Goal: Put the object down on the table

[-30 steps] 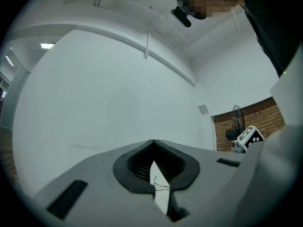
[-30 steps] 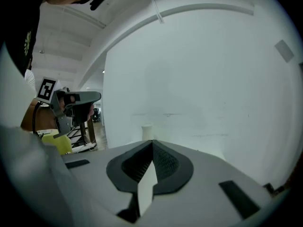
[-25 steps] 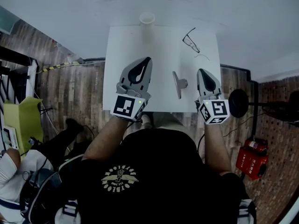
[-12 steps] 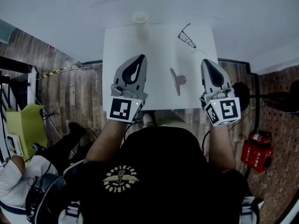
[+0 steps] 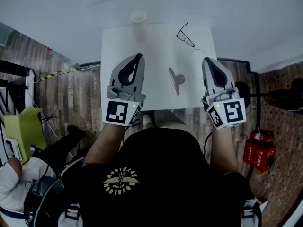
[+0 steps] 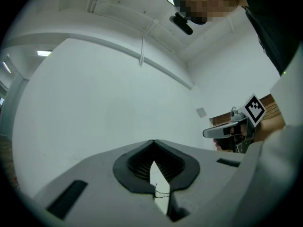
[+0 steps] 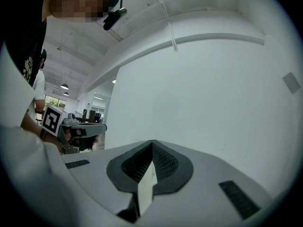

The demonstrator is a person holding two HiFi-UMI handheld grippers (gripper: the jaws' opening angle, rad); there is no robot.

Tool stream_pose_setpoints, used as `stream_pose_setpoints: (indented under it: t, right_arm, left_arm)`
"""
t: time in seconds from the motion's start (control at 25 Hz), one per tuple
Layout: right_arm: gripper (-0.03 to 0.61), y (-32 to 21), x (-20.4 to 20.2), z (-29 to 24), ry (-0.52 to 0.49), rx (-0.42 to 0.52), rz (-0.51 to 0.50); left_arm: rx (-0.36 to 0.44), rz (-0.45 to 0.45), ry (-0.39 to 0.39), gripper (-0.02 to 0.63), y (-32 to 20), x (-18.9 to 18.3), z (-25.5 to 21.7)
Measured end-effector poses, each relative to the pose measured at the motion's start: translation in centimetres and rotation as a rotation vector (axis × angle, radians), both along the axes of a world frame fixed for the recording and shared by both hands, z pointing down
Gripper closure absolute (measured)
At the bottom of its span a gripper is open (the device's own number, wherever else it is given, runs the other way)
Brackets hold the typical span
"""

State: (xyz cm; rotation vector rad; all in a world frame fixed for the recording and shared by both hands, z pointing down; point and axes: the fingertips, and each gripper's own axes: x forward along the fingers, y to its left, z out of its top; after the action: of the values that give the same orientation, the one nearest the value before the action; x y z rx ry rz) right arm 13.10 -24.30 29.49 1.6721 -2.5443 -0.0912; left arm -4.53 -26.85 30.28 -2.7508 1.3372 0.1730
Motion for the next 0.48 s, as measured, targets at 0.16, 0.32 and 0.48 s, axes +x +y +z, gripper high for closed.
stream_pose_setpoints:
  t: [0.16, 0.32, 0.48]
  right_arm:
    - [0.58, 0.8, 0.0, 0.6, -0.004, -0.02, 0.008]
    - [0.58, 1.3, 0.0, 0.6, -0.008, -0.027, 0.016]
    - [0.58, 1.9, -0.2, 0.5, -0.011, -0.031, 0.023]
  left_arm:
    - [0.005, 0.012, 0.004, 0.607, 0.6, 0.1, 0.0]
    - [0.008, 0.027, 0.007, 0.607, 1.0, 0.3, -0.2]
    - [0.003, 0.037, 0.009, 0.607, 1.5, 0.1, 0.0]
